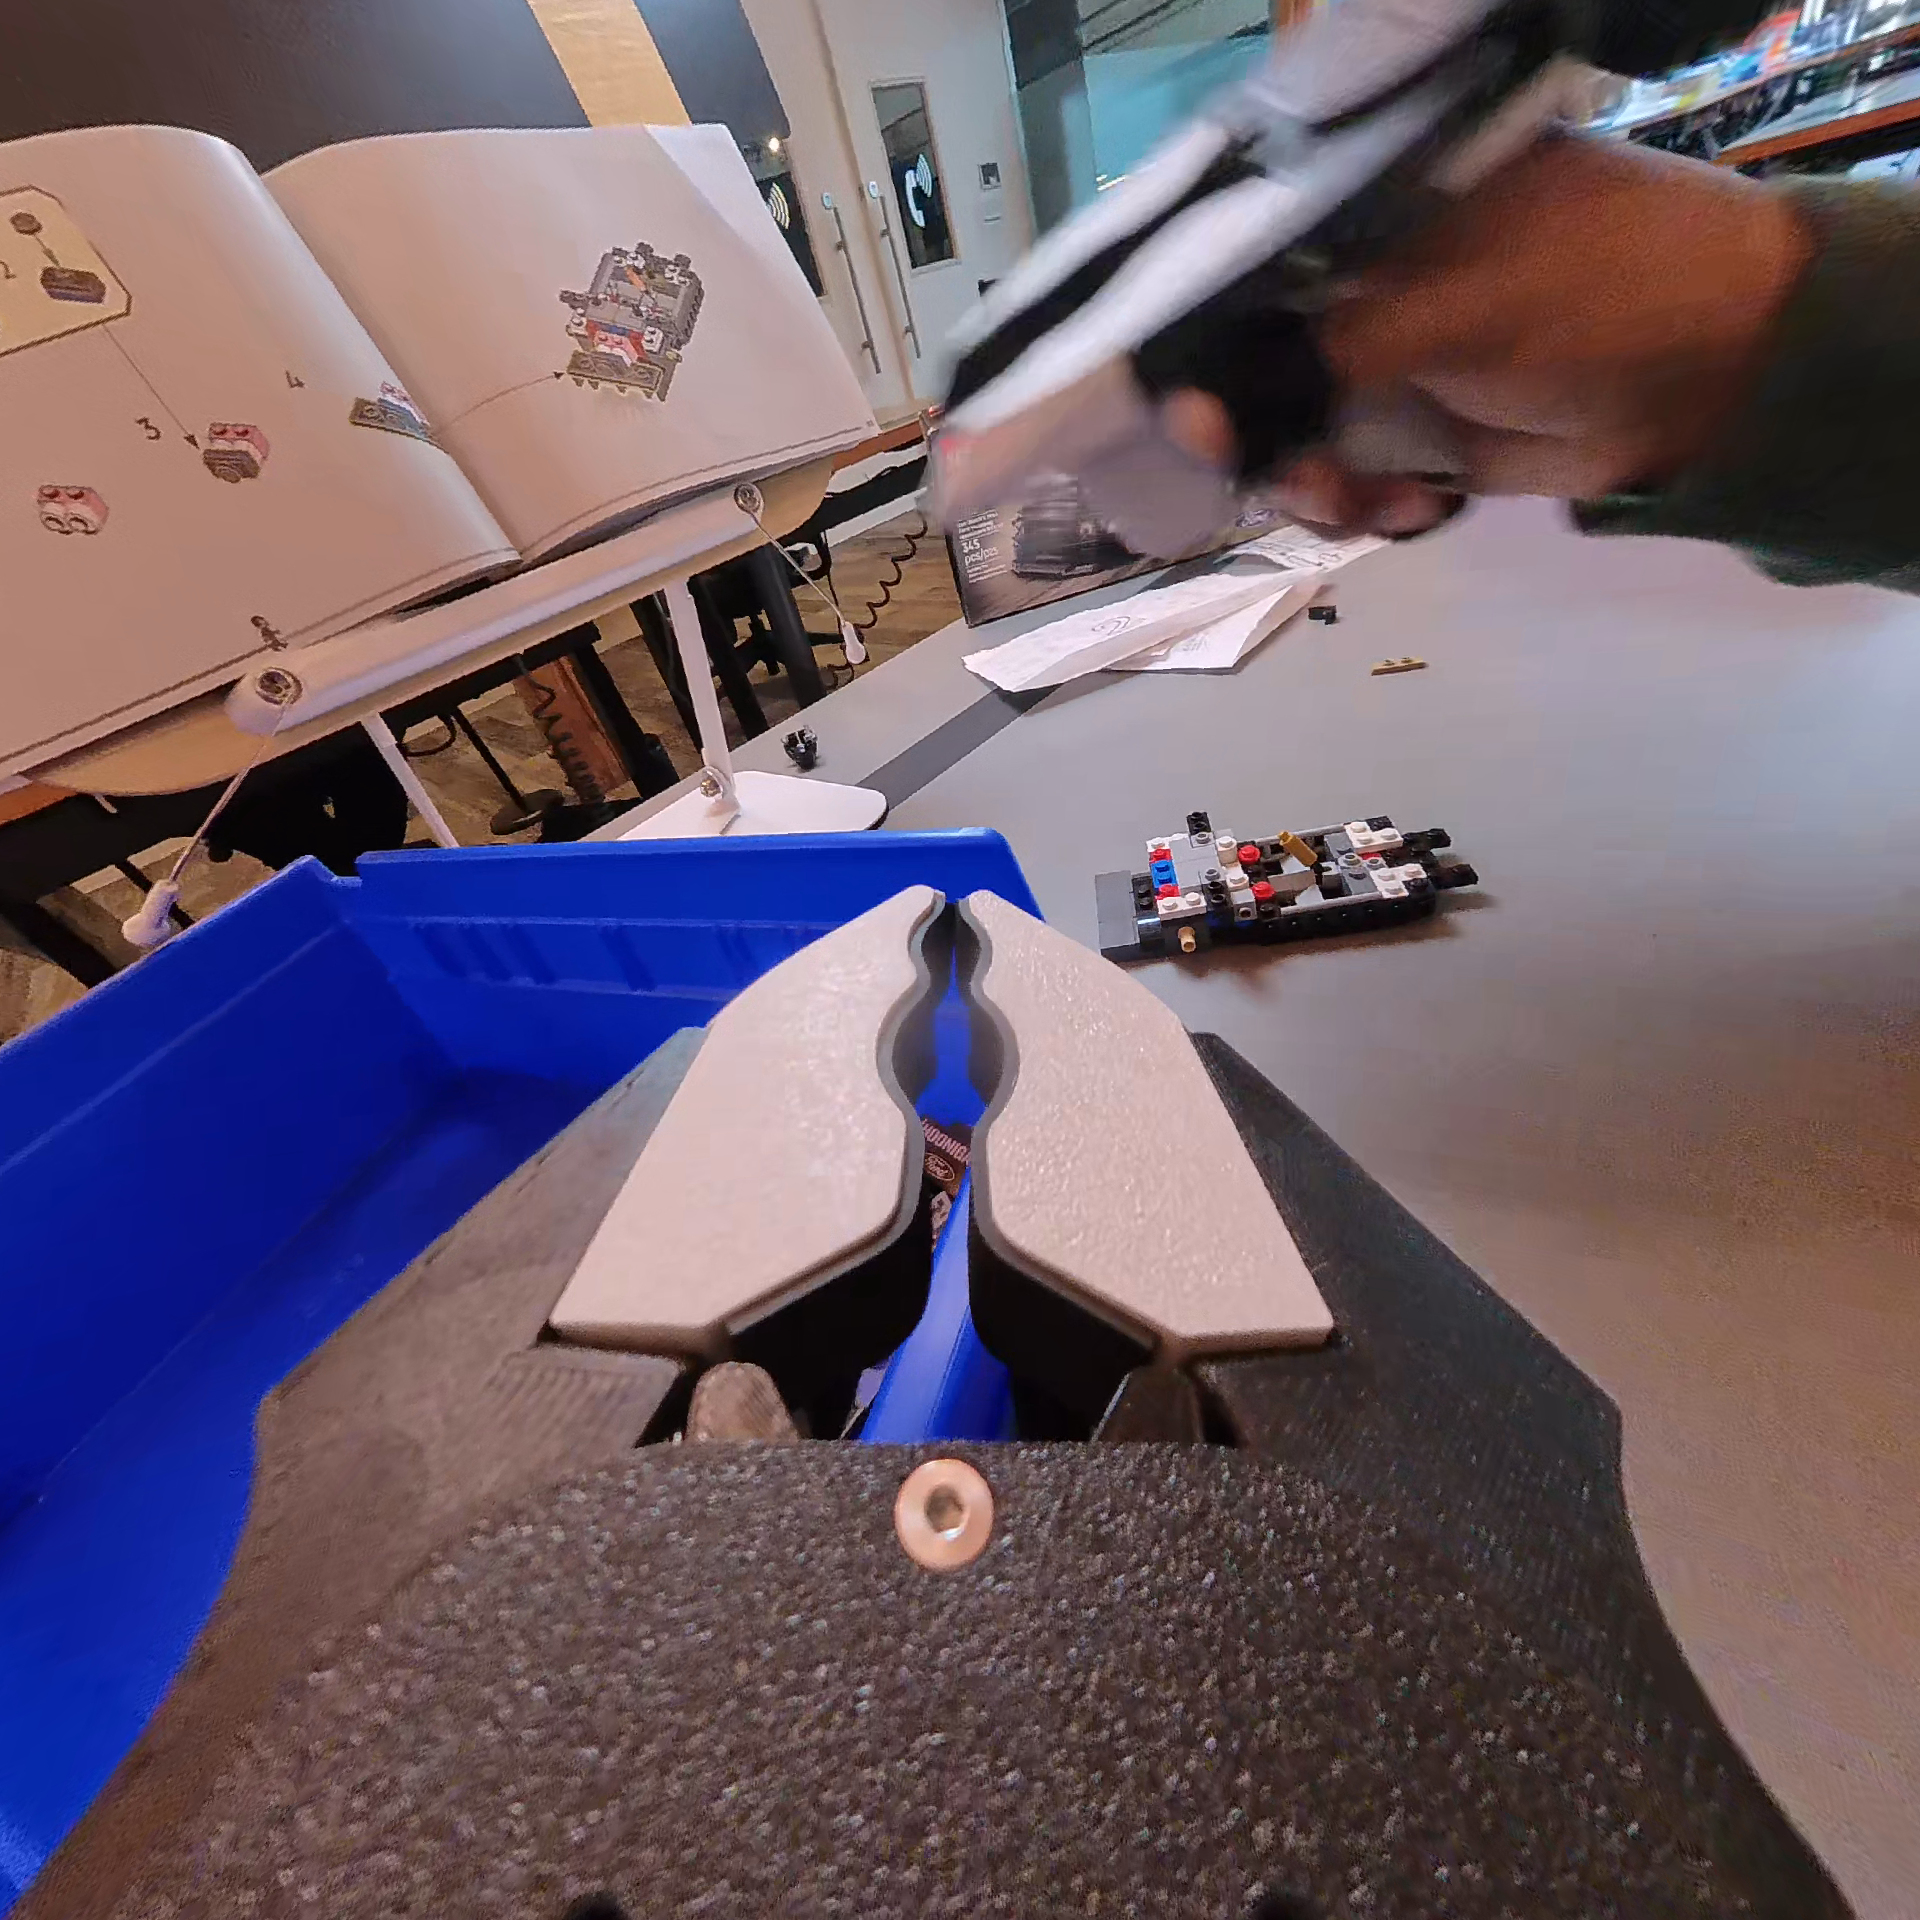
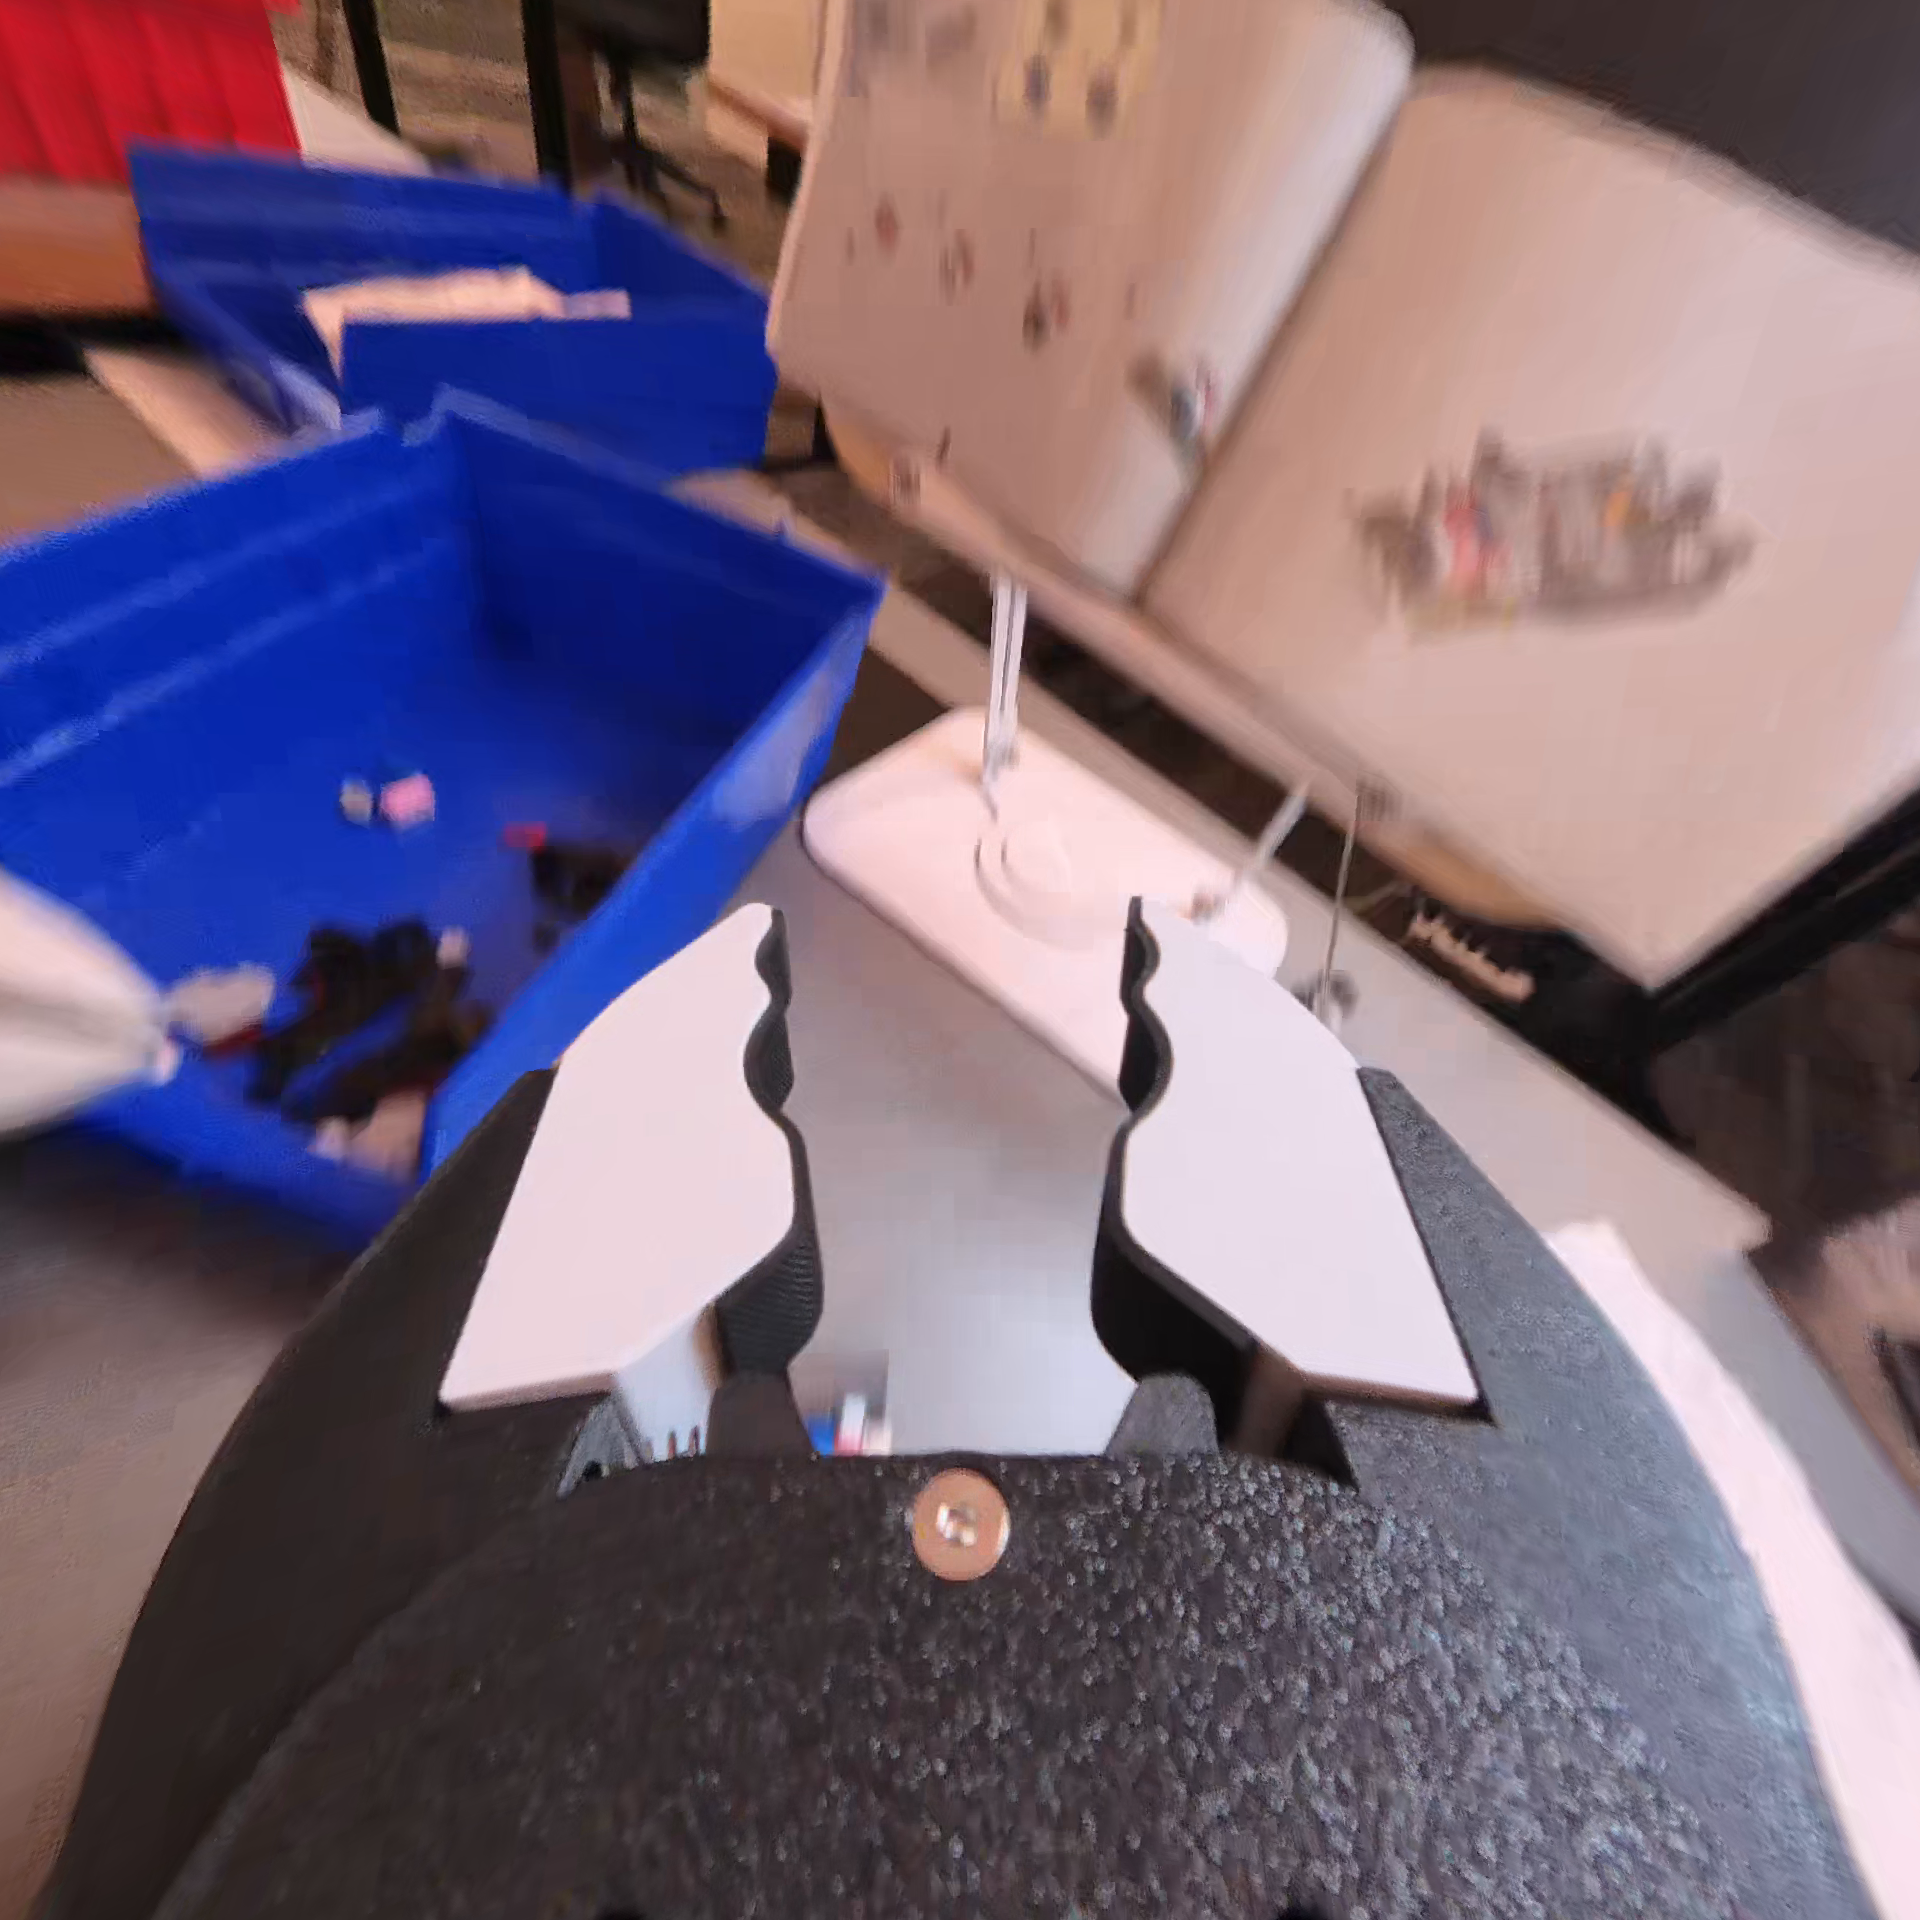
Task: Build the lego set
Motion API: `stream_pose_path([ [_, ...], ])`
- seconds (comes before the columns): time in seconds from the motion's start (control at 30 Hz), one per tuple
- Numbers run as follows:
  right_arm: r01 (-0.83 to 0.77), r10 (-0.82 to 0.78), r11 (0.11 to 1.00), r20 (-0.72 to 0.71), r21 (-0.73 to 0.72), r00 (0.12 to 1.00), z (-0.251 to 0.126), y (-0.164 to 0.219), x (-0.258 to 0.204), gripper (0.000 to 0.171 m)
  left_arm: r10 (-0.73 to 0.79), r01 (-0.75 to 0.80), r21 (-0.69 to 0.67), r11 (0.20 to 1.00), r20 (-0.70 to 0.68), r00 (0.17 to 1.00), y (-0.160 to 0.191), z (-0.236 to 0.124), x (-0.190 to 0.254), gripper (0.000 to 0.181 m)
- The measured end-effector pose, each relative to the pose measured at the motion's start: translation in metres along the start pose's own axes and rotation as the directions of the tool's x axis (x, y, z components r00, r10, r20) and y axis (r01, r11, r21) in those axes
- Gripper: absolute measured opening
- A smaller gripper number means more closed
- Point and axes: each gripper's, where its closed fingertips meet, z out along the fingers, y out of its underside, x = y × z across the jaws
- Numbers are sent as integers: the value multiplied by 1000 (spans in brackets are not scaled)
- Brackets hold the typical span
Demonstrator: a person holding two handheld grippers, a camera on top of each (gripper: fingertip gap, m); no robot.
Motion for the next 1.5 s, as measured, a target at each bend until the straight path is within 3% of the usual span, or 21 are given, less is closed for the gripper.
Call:
stream_pose_path([
  [0.17, 104, -94, 992, -127, 74, 987, 99, -86, 9, 62, -3, 3, 12, 1000, -20, 1000, 1, -1, 2, 0],
  [0.3, 207, -186, 978, -324, 32, 928, 148, -115, 36, 68, -13, 13, 11, 1000, -26, 1000, 1, -2, 1, 0],
  [0.47, 332, -297, 943, -472, -11, 830, 153, -115, 63, 34, -13, 13, 10, 1000, -36, 999, 2, -2, 0, 0],
  [0.67, 190, -154, 981, -418, 45, 895, 132, -95, 89, 4, -18, 18, 3, 1000, -34, 999, 4, -1, -2, 0],
  [0.73, 149, -107, 986, -389, 78, 915, 127, -95, 90, 14, -12, 12, 0, 1000, -28, 1000, 5, 0, -2, 0],
  [0.83, 111, -73, 989, -320, 102, 945, 134, -104, 65, 68, -2, 2, -7, 1000, -21, 1000, 6, 1, -2, 0],
  [0.93, 151, -126, 988, -365, 42, 922, 157, -106, 47, 94, 3, -4, -7, 1000, -14, 1000, 6, 1, -2, 0],
  [1.03, 233, -222, 971, -505, -42, 834, 168, -101, 68, 79, -5, 5, 7, 1000, -7, 1000, 5, -2, -3, 0],
  [1.13, 265, -219, 964, -510, 19, 832, 158, -104, 78, 50, -19, 19, 9, 1000, 3, 1000, 5, -4, -6, 0],
  [1.33, 205, -149, 974, -400, 101, 904, 125, -96, 96, 25, -84, 84, 9, 996, 53, 995, -3, 0, -21, 0],
  [1.5, 51, -17, 988, -230, 144, 973, 118, -76, 109, 18, -198, 195, 38, 980, 123, 972, -54, 22, -70, 11],
])
